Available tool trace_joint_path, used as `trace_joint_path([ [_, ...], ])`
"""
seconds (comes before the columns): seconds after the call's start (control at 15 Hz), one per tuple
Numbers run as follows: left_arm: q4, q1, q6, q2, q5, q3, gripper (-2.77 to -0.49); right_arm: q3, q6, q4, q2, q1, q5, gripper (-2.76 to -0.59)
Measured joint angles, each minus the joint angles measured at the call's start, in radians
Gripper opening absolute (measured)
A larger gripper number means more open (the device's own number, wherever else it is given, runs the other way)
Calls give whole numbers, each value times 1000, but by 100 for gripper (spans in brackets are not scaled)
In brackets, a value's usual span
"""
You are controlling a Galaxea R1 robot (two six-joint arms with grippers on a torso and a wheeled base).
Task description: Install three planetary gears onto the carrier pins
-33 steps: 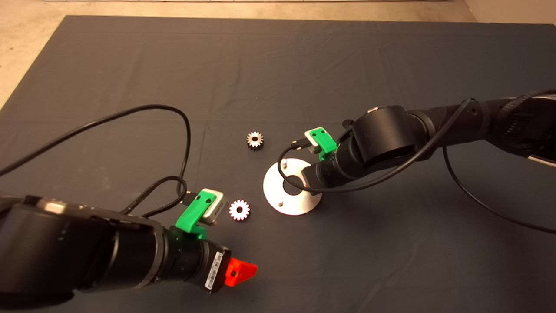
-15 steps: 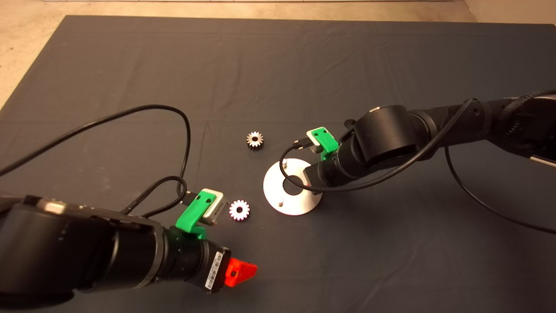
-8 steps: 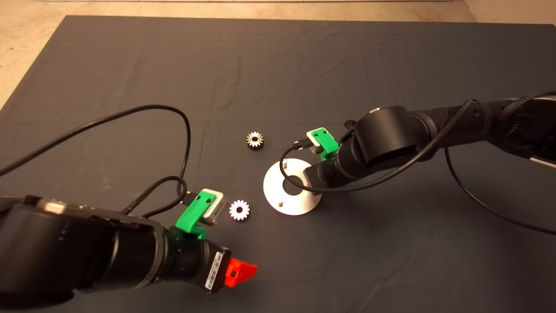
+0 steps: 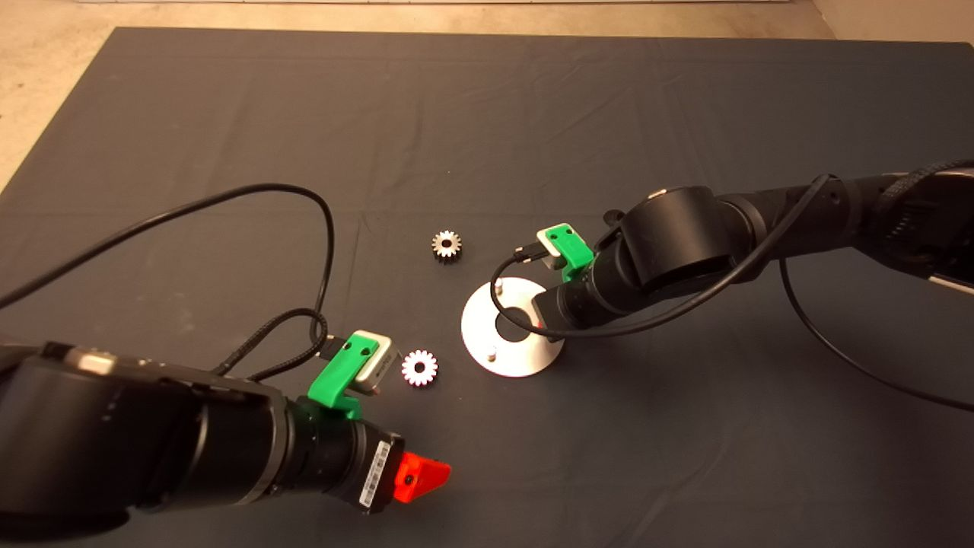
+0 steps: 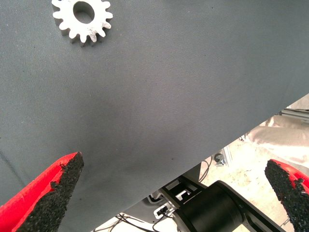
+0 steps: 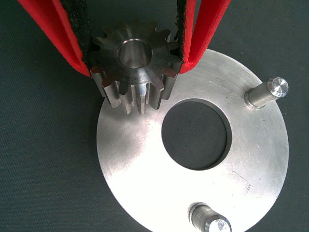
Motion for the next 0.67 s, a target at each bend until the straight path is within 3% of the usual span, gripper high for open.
trace_joint_path([
  [0.67,0,0,0,0,0,0,-51,5,-4,-2,-10,-2,8,-241],
])
